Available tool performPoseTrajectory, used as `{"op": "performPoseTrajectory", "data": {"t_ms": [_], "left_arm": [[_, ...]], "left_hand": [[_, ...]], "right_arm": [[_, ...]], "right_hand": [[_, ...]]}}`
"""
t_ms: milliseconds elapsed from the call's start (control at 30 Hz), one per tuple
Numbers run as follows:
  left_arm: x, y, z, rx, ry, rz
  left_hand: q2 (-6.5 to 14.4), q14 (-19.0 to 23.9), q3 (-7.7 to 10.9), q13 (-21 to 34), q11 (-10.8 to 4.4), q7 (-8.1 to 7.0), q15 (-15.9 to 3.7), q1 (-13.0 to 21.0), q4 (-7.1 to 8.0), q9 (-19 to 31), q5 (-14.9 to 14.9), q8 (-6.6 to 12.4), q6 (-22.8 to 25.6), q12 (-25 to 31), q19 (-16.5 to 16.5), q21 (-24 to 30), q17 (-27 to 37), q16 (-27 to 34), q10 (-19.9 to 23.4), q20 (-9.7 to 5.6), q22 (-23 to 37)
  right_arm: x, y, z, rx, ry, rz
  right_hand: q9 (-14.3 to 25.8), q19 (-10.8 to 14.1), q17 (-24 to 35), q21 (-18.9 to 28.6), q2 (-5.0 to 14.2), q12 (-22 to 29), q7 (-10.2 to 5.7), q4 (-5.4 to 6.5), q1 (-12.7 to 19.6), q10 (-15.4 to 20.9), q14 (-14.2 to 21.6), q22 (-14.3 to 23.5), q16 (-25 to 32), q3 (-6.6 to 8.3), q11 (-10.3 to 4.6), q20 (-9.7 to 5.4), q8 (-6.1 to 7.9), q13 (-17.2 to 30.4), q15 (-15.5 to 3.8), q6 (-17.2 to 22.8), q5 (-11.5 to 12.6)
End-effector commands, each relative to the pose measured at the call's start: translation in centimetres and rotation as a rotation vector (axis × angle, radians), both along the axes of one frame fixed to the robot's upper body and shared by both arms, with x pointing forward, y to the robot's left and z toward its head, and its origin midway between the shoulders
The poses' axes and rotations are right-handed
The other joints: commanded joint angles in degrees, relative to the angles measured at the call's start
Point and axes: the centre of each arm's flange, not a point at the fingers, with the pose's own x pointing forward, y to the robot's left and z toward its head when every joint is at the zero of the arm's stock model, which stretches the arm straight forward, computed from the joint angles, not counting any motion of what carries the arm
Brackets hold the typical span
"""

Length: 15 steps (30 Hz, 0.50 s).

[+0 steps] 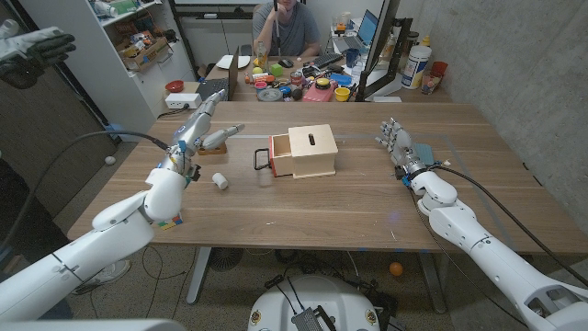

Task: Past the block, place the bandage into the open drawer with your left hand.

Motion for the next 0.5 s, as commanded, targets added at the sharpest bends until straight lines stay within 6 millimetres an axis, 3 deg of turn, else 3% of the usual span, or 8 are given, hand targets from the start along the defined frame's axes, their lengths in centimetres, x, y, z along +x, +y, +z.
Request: {"op": "performPoseTrajectory", "data": {"t_ms": [33, 167, 500], "left_arm": [[-3.3, 0.1, 1.1, 0.118, -0.051, 0.158], [-3.8, 0.3, 1.3, 0.143, -0.061, 0.201], [-4.3, 0.7, 1.7, 0.164, -0.046, 0.255]], "left_hand": [[0.29, -0.07, 0.21, 0.42, -0.44, 0.08, -0.12, 0.99, 0.13, 0.48, -0.49, 0.72, 1.27, 0.75, -0.24, -0.36, 0.32, 0.04, 1.48, 0.64, 0.12], [1.45, 1.85, 0.78, 0.67, -0.3, 0.05, -0.7, 2.33, 0.55, 0.91, -1.18, 2.55, 5.81, 2.12, 0.7, -0.66, 0.49, 0.95, 5.06, 0.69, 0.17], [1.52, 2.94, 0.86, 0.76, -0.34, 0.02, -1.02, 2.81, 0.57, 1.0, -1.38, 2.83, 6.64, 2.03, 1.51, -0.62, 0.5, 1.31, 5.0, 0.65, 0.16]], "right_arm": [[-0.1, -0.1, 0.0, 0.006, -0.006, -0.001], [-0.2, -0.2, -0.1, 0.009, -0.005, -0.002], [-0.3, -0.3, -0.4, 0.016, -0.002, -0.005]], "right_hand": [[0.28, 0.38, 0.14, -0.4, 5.81, 0.44, -0.21, -0.1, -0.14, 0.18, -0.06, 0.2, 0.31, -0.02, 0.37, -2.51, 0.44, 0.22, 0.34, 0.38, 0.33], [0.28, 0.43, 0.15, -0.45, 5.7, 0.45, -0.18, -0.08, -0.2, 0.2, -0.05, 0.2, 0.31, -0.11, 0.42, -2.47, 0.44, 0.22, 0.43, 0.38, 0.31], [0.28, 0.62, 0.18, -0.57, 5.51, 0.52, -0.12, -0.03, -0.35, 0.43, 0.11, 0.2, 0.36, -0.3, 0.58, -2.33, 0.44, 0.22, 0.53, 0.39, 0.28]]}}
